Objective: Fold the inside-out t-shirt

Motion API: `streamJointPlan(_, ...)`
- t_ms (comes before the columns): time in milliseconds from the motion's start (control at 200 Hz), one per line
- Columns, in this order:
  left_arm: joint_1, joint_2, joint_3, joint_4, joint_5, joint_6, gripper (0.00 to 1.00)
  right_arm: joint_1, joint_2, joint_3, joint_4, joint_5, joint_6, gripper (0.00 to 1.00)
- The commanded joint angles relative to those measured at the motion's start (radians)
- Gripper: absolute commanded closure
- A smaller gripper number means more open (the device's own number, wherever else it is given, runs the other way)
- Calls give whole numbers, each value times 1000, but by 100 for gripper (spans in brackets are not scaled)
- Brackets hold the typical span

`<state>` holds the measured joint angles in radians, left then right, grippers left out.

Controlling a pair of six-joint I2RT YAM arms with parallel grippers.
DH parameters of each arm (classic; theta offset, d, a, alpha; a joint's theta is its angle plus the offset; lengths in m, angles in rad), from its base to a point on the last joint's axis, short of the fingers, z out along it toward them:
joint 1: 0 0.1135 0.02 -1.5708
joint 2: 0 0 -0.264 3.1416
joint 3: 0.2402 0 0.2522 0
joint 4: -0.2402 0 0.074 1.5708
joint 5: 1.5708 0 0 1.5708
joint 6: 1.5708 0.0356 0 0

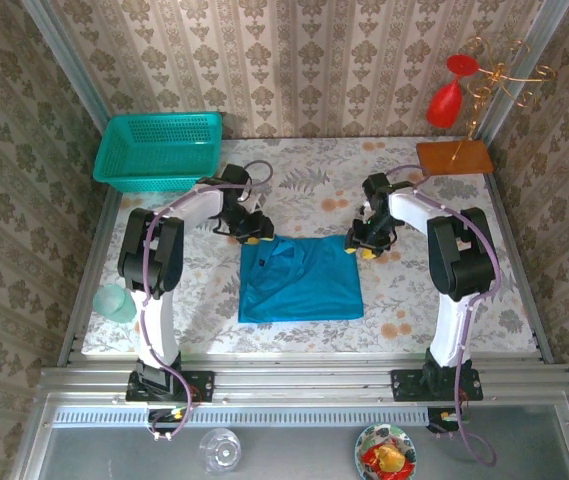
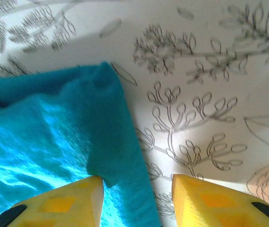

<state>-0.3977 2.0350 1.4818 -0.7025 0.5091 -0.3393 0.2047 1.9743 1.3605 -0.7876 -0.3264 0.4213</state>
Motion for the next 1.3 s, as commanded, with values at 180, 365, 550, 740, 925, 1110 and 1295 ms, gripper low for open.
streamJointPlan(180, -3, -5, 22, 1, 12, 6, 86, -15, 83, 79, 53, -91, -8, 59)
streamJointPlan(365, -3, -43, 16, -9, -24, 8, 100, -15, 106, 111, 12, -26, -2, 77)
streamJointPlan(550, 10, -151, -33, -59, -181, 14, 100, -23, 87, 99, -16, 29, -3, 97)
streamJointPlan(740, 49, -181, -107, -55, -211, 12, 100, -30, 74, 96, -24, 53, -7, 100)
streamJointPlan(925, 80, -142, -136, -48, -266, 25, 100, -30, 80, 101, -27, 58, -6, 100)
streamJointPlan(1110, 111, -76, -131, 18, -252, 27, 94, -30, 74, 102, -27, 36, -4, 98)
streamJointPlan(1295, 113, -102, -104, 32, -222, 24, 72, -30, 22, 100, -47, 13, -2, 80)
